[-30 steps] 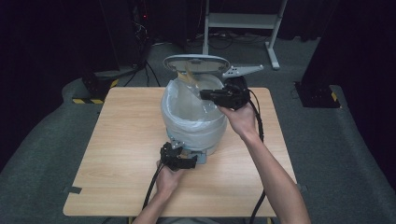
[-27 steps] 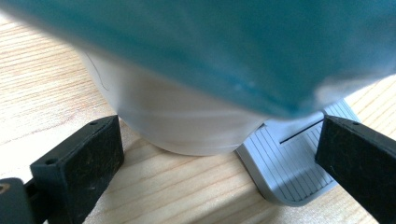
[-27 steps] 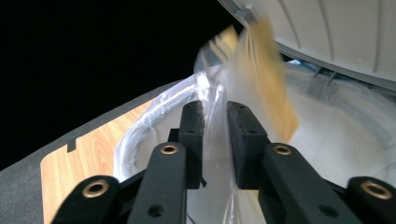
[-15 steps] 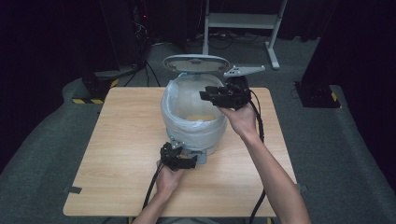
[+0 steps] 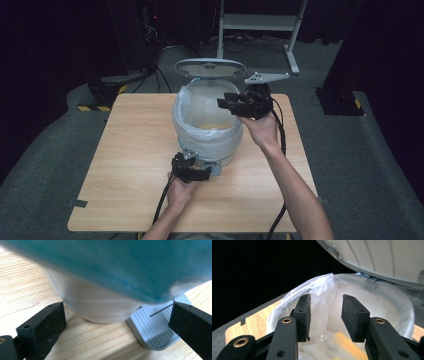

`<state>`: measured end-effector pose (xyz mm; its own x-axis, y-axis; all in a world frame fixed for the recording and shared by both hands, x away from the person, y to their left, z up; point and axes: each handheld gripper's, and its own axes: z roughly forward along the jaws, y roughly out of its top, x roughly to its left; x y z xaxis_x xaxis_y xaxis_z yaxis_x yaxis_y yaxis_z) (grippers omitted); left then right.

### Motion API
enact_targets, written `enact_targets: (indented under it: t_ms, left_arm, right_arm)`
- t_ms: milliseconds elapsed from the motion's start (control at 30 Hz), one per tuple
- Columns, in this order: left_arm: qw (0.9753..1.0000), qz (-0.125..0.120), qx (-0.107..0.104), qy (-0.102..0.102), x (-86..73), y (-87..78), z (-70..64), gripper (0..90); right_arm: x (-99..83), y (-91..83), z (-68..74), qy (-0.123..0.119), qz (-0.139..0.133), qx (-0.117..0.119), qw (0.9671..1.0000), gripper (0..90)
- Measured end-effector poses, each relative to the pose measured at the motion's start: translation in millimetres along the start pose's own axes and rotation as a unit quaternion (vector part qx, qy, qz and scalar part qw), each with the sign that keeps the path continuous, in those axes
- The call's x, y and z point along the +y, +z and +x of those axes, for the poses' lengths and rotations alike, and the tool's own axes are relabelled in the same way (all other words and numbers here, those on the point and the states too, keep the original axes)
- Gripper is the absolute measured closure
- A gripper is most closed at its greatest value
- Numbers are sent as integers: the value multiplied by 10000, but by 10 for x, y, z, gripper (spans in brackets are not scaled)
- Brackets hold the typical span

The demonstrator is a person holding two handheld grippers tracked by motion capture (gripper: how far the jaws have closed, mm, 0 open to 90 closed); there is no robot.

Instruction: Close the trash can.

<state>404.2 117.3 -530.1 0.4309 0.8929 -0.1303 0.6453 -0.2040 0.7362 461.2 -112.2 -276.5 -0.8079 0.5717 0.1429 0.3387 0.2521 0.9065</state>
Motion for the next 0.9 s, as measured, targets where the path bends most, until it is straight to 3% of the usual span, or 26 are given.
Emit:
enact_targets:
  t_ms: [900]
  left_arm:
    - [10000, -15, 36, 40, 1, -2, 4, 12]
  right_arm:
    - [-237, -274, -71, 178, -242, -107, 9995, 571]
